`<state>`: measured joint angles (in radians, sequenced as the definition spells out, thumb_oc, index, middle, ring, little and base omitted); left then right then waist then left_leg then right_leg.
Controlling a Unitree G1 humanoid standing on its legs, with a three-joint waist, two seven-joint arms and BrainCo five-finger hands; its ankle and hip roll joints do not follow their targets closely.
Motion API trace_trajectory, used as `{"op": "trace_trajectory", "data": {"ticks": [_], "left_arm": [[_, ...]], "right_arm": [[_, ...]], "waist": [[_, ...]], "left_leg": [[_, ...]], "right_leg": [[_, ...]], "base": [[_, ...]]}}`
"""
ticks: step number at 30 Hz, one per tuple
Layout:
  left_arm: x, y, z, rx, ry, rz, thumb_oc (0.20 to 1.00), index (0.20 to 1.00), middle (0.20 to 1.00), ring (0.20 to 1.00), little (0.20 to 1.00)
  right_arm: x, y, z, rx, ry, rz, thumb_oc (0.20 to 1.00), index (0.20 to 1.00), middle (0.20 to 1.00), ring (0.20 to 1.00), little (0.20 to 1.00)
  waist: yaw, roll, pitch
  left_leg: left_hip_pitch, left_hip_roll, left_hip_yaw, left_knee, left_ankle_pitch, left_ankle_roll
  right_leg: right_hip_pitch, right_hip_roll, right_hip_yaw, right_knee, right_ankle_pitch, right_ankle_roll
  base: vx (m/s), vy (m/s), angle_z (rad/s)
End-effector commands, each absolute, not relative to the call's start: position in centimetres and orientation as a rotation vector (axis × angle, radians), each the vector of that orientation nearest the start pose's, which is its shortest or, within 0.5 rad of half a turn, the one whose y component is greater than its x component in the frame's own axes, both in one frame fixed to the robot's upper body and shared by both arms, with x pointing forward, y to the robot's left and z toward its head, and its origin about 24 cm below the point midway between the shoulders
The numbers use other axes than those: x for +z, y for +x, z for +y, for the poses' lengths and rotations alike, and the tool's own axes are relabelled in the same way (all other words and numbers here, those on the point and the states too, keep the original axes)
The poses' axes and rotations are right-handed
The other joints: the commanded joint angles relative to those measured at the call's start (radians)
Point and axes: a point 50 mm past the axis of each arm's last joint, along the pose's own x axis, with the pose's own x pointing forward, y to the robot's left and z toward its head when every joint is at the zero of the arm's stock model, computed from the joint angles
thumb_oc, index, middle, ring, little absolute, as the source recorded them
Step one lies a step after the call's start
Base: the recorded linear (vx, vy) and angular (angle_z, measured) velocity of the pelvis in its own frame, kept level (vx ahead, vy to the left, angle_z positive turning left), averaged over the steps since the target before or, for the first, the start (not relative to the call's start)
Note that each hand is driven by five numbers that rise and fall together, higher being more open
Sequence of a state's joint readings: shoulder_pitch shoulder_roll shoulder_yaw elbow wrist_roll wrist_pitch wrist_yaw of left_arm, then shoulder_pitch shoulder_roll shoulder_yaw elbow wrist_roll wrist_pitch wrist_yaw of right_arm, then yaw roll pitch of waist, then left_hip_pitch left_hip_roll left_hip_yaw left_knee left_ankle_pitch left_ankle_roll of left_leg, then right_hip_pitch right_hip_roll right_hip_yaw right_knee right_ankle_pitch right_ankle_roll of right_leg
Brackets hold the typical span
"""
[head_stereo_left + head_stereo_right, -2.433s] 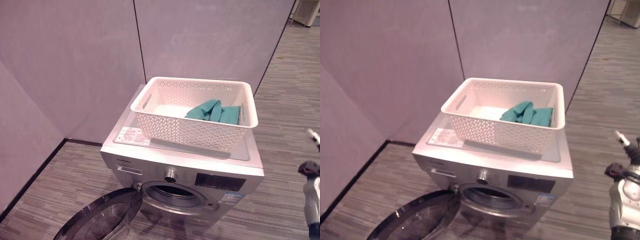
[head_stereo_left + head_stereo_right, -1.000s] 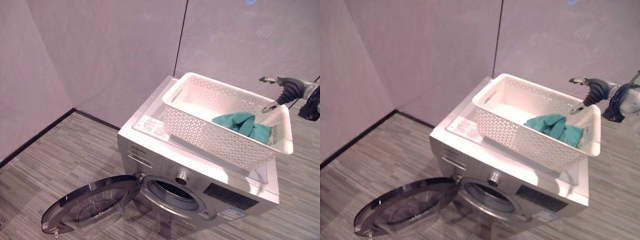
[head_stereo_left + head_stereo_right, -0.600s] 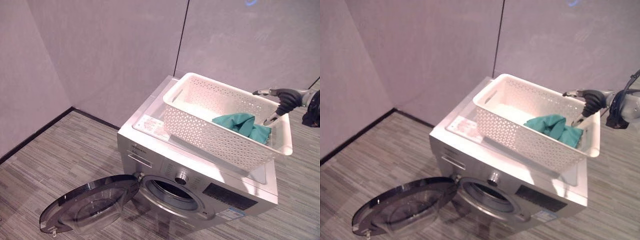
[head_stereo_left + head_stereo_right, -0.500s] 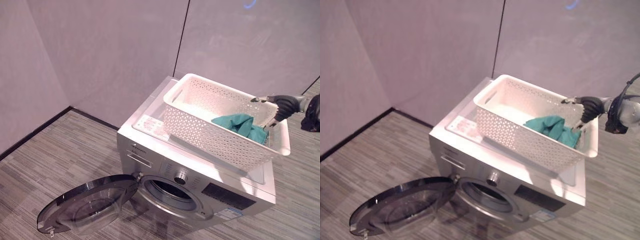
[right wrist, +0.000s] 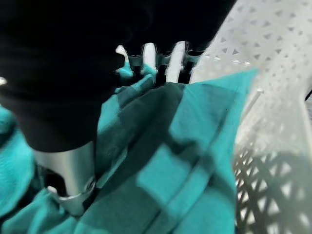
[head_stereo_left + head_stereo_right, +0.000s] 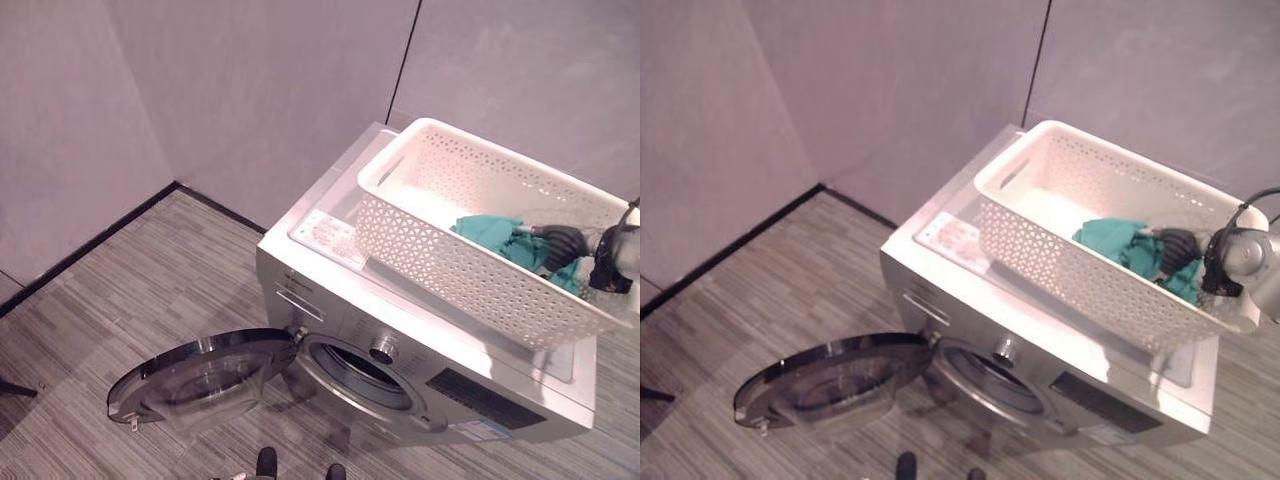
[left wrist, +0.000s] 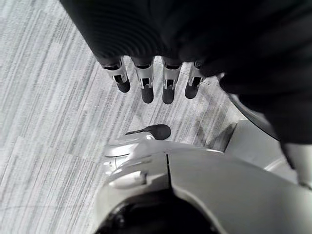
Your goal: Grab the laundry basket,head to the washer,open it,put in the laundry and shut it.
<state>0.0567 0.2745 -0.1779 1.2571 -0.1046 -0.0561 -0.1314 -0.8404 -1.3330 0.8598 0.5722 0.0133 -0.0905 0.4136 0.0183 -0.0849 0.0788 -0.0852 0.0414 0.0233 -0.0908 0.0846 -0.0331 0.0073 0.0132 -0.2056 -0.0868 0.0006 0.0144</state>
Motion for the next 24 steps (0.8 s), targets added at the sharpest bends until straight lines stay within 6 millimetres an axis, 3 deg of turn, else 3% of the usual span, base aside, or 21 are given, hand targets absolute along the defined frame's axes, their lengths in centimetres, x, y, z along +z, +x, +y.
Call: {"op": "trace_trajectory", "data": {"ticks": [1, 7, 9, 10, 16, 19, 23, 24], "left_arm": [[-16.0, 7.3, 25.1, -0.012, 0.220, 1.259, 1.000, 1.000, 1.000, 1.000, 1.000], [-15.5, 9.7, 24.7, -0.033, 0.232, 1.183, 1.000, 1.000, 1.000, 1.000, 1.000], [-15.5, 10.3, 24.4, -0.032, 0.223, 1.168, 1.000, 1.000, 1.000, 1.000, 1.000], [-15.4, 10.6, 24.4, -0.028, 0.224, 1.160, 1.000, 1.000, 1.000, 1.000, 1.000], [-15.6, 10.1, 24.6, -0.008, 0.239, 1.187, 1.000, 1.000, 1.000, 1.000, 1.000], [-15.6, 9.9, 24.6, 0.001, 0.236, 1.196, 1.000, 1.000, 1.000, 1.000, 1.000], [-15.7, 9.7, 24.9, 0.013, 0.255, 1.207, 1.000, 1.000, 1.000, 1.000, 1.000], [-15.7, 9.5, 25.0, 0.013, 0.266, 1.216, 1.000, 1.000, 1.000, 1.000, 1.000]], "right_arm": [[20.9, 32.2, -34.6, 0.282, -1.565, 0.426, 1.000, 1.000, 1.000, 1.000, 1.000], [18.9, 31.8, -32.9, 0.452, -1.615, 0.480, 1.000, 1.000, 1.000, 1.000, 1.000], [17.1, 31.4, -32.8, 0.492, -1.576, 0.506, 1.000, 1.000, 1.000, 1.000, 1.000], [16.3, 31.2, -33.0, 0.498, -1.557, 0.523, 0.200, 0.200, 0.200, 0.200, 0.200], [16.7, 31.5, -32.6, 0.439, -1.490, 0.432, 0.200, 0.200, 0.200, 0.200, 0.200], [17.9, 31.7, -32.9, 0.352, -1.437, 0.358, 0.200, 0.200, 0.200, 0.200, 0.200], [20.6, 32.3, -32.8, 0.207, -1.296, 0.176, 0.200, 0.200, 0.200, 0.200, 0.200], [22.3, 32.4, -32.7, 0.146, -1.232, 0.082, 0.200, 0.200, 0.200, 0.200, 0.200]], "waist": [[0.044, -0.055, 0.037], [0.052, -0.053, 0.085], [0.052, -0.050, 0.096], [0.052, -0.051, 0.101], [0.045, -0.053, 0.088], [0.041, -0.054, 0.076], [0.034, -0.058, 0.058], [0.032, -0.060, 0.046]], "left_leg": [[-0.011, 0.081, -0.055, 0.004, -0.046, -0.044], [-0.057, 0.079, -0.082, 0.004, -0.027, -0.046], [-0.066, 0.076, -0.090, 0.004, -0.024, -0.046], [-0.073, 0.074, -0.093, 0.004, -0.022, -0.046], [-0.067, 0.073, -0.089, 0.004, -0.029, -0.043], [-0.058, 0.072, -0.087, 0.004, -0.033, -0.041], [-0.046, 0.069, -0.084, 0.004, -0.038, -0.040], [-0.042, 0.068, -0.086, 0.004, -0.042, -0.039]], "right_leg": [[-0.030, -0.133, -0.051, 0.016, -0.009, 0.108], [-0.058, -0.134, -0.076, 0.030, -0.015, 0.101], [-0.060, -0.133, -0.081, 0.026, -0.016, 0.101], [-0.066, -0.133, -0.080, 0.022, -0.014, 0.101], [-0.061, -0.130, -0.072, 0.012, -0.013, 0.099], [-0.054, -0.131, -0.072, 0.012, -0.014, 0.099], [-0.043, -0.132, -0.071, 0.008, -0.014, 0.100], [-0.038, -0.132, -0.075, 0.007, -0.015, 0.101]], "base": [[-0.08, -0.031, 0.23], [-0.03, -0.027, 0.17], [0.00, -0.023, 0.13], [-0.03, -0.018, 0.09], [-0.01, -0.003, 0.00], [0.00, 0.000, 0.00], [0.00, 0.000, 0.00], [0.00, 0.000, 0.00]]}}
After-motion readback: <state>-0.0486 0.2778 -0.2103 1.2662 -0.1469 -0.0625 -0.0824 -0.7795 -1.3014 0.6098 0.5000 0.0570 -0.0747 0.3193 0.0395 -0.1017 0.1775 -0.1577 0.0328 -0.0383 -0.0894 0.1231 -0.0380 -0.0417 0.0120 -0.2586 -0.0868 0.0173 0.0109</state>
